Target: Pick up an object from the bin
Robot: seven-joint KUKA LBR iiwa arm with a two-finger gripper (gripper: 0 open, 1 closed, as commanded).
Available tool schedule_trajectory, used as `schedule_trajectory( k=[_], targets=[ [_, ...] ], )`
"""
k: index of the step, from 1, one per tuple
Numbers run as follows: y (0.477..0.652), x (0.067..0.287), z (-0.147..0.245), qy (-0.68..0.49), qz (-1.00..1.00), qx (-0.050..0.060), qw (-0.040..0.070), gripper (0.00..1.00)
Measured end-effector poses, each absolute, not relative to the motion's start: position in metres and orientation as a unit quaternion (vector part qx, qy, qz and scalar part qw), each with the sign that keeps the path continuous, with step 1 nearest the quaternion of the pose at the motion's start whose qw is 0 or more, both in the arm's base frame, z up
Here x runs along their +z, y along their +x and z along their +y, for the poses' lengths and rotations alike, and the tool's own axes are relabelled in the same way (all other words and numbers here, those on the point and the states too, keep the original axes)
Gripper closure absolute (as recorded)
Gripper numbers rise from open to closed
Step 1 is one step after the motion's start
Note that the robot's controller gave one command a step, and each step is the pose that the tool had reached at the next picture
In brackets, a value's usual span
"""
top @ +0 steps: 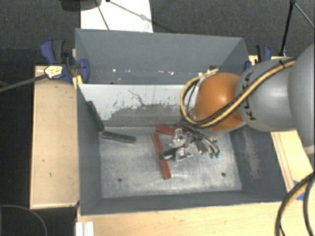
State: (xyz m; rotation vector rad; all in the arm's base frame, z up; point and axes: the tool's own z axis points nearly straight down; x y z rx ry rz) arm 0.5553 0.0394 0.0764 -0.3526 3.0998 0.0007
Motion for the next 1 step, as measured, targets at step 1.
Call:
schedule_trajectory(
  k=[1],
  targets=[
    [0.5545, 0.0776, 0.0393, -0.113, 0.994, 0.000, 0.010, 1.00]
  ],
)
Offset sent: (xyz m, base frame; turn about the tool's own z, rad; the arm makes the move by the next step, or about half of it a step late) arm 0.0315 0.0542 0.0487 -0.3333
